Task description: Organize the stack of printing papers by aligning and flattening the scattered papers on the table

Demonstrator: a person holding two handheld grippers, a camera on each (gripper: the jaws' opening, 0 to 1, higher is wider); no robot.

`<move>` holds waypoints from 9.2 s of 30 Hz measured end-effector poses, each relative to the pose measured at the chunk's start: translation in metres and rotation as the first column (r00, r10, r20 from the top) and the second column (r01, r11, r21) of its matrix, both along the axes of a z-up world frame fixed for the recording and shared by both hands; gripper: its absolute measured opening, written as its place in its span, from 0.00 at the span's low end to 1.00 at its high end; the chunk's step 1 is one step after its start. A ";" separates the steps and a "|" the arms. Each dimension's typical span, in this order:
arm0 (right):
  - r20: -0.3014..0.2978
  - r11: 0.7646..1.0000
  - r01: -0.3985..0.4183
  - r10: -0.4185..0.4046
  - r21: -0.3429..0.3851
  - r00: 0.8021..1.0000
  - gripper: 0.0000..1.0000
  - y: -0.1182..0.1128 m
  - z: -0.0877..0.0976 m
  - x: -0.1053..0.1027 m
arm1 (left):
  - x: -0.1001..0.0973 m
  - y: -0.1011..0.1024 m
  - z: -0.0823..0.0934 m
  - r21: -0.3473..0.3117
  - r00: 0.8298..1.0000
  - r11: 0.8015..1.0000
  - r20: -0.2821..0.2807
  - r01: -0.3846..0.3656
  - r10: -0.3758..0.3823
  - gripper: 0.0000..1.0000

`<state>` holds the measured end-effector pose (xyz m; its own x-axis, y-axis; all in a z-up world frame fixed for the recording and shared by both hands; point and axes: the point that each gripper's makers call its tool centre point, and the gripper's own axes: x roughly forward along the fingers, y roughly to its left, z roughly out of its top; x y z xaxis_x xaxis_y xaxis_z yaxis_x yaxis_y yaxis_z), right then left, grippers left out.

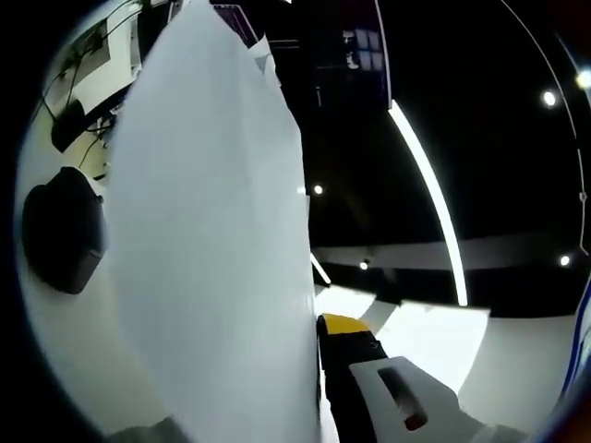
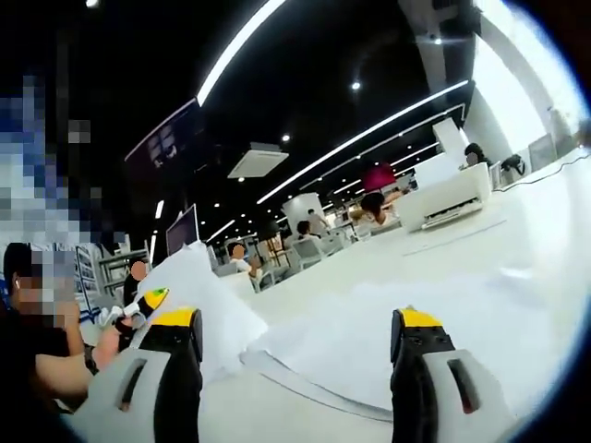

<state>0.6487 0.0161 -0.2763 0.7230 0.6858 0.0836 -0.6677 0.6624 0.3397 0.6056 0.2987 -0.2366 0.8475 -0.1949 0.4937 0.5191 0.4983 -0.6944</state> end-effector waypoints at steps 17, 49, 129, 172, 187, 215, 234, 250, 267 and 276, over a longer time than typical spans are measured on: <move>-0.013 0.993 0.111 -0.111 0.037 0.994 0.79 -0.056 0.002 0.012 | 0.000 0.000 0.000 0.001 1.000 1.000 0.000 -0.001 0.001 0.06; -0.026 0.962 0.271 -0.270 0.042 0.962 0.79 -0.136 0.001 0.028 | 0.000 0.001 -0.001 -0.002 1.000 1.000 -0.004 -0.001 0.001 0.06; -0.025 0.924 0.264 -0.282 -0.277 0.959 0.76 -0.151 -0.035 0.086 | 0.003 0.006 -0.002 -0.016 1.000 1.000 0.004 0.002 -0.002 0.06; -0.046 0.885 0.187 -0.228 -0.427 0.973 0.78 -0.134 -0.057 0.134 | -0.001 0.002 0.000 -0.023 1.000 1.000 0.006 0.007 -0.007 0.06; -0.086 0.841 0.142 -0.217 -0.522 0.972 0.76 -0.131 -0.077 0.134 | 0.000 0.003 0.000 -0.030 1.000 0.999 0.009 0.010 -0.010 0.06; -0.059 0.840 0.099 -0.153 -0.534 0.986 0.34 -0.121 -0.073 0.129 | -0.001 0.003 0.001 -0.032 1.000 0.999 0.013 0.010 -0.009 0.07; 0.003 0.789 0.086 -0.107 -0.608 0.994 0.18 -0.109 -0.070 0.117 | -0.001 0.003 0.001 -0.034 1.000 0.999 0.015 0.009 -0.009 0.07; 0.066 0.759 0.093 -0.066 -0.644 0.996 0.19 -0.106 -0.065 0.111 | 0.000 0.005 0.000 -0.033 1.000 0.999 0.014 0.008 -0.008 0.06; -0.023 0.893 0.027 -0.041 -0.449 0.999 0.22 -0.107 -0.050 0.104 | -0.001 0.004 0.001 -0.034 1.000 0.999 0.013 0.008 -0.008 0.06; -0.035 0.919 0.003 -0.019 -0.395 0.999 0.11 -0.106 -0.043 0.100 | -0.001 0.004 0.001 -0.034 1.000 0.999 0.014 0.009 -0.008 0.06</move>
<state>0.7488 -0.0900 -0.3198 0.7279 0.6494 -0.2199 -0.6514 0.7551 0.0735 0.6048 0.3025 -0.2360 0.8388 -0.1849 0.5121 0.5332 0.4696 -0.7037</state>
